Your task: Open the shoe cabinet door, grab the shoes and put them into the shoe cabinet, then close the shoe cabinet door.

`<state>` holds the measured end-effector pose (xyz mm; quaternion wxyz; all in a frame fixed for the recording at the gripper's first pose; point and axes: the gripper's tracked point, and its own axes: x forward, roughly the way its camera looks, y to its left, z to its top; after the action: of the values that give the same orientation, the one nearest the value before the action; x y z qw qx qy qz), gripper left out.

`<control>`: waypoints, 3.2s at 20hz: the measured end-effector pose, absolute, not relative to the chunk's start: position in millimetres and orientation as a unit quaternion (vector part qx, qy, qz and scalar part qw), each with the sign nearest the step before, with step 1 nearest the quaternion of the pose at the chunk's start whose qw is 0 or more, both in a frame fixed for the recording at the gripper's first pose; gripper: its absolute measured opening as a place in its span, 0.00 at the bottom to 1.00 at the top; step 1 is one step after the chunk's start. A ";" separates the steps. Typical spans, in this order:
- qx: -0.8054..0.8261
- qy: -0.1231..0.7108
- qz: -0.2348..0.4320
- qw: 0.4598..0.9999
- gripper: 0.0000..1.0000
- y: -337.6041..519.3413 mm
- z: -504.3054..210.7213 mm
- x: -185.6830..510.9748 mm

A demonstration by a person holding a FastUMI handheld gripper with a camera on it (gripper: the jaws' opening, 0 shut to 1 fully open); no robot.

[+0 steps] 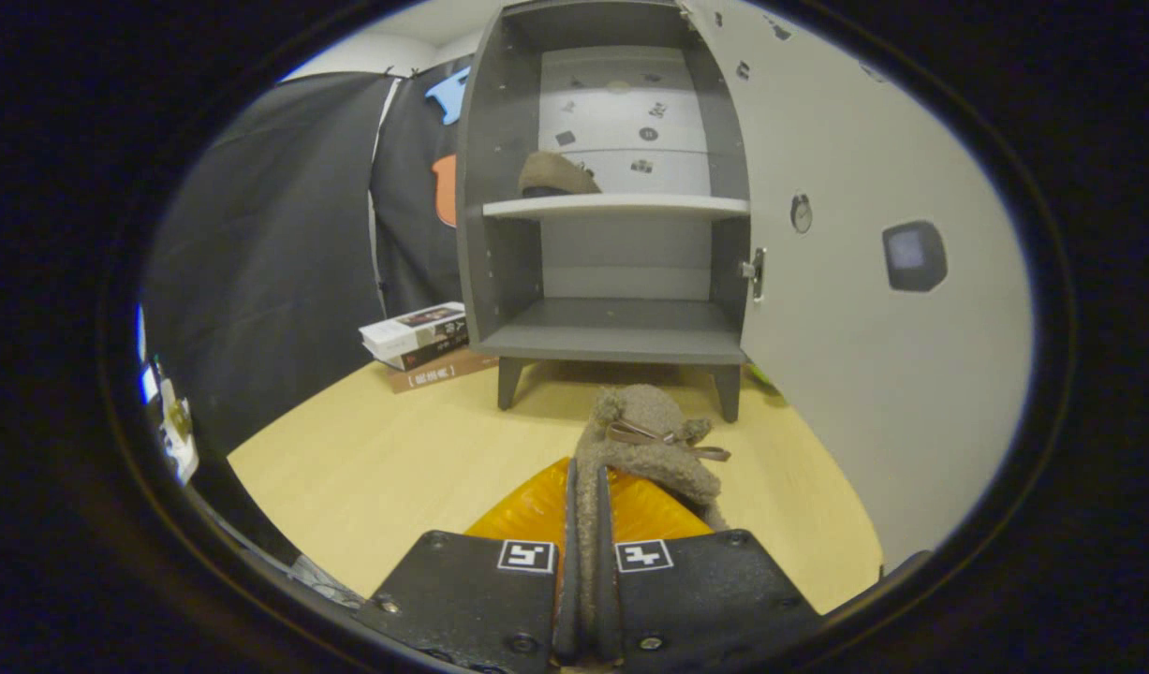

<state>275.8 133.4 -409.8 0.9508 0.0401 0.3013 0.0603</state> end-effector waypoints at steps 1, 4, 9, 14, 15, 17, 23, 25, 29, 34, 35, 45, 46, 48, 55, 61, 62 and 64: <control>0.042 0.292 0.062 0.954 0.11 132.3 -391.0 272.1; 0.039 0.267 0.064 0.961 0.11 131.8 -343.3 264.0; 0.040 0.220 0.070 0.972 0.11 142.0 -261.6 268.1; 0.032 0.168 0.082 0.982 0.11 160.9 -179.6 294.6; 0.036 0.158 0.083 0.983 0.11 166.4 -165.0 302.1; 0.043 0.146 0.092 0.984 0.11 180.4 -142.6 318.2; 0.064 0.136 0.119 0.981 0.11 203.5 -105.3 379.1; 0.066 0.145 0.121 0.980 0.11 203.5 -105.2 404.6; 0.059 0.152 0.100 0.982 0.11 190.1 -102.1 455.3; 0.058 0.161 0.061 0.983 0.11 161.2 -116.3 525.1; 0.061 0.164 0.051 0.983 0.11 154.6 -120.6 538.3; -0.030 0.168 -0.026 0.985 0.11 107.6 -171.2 651.5; -0.033 0.169 -0.030 0.985 0.11 105.5 -179.1 661.2; -0.038 0.180 -0.035 0.982 0.11 100.4 -197.4 677.3; -0.010 0.263 -0.005 0.965 0.15 93.9 -275.8 727.5; 0.016 0.268 -0.022 0.963 0.42 92.4 -268.1 724.3; 0.015 0.265 -0.032 0.963 0.49 88.4 -265.0 721.3; 0.024 0.264 -0.050 0.963 0.71 83.3 -265.1 713.3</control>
<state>713.3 83.3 -265.1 0.9629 0.0243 0.2641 -0.0501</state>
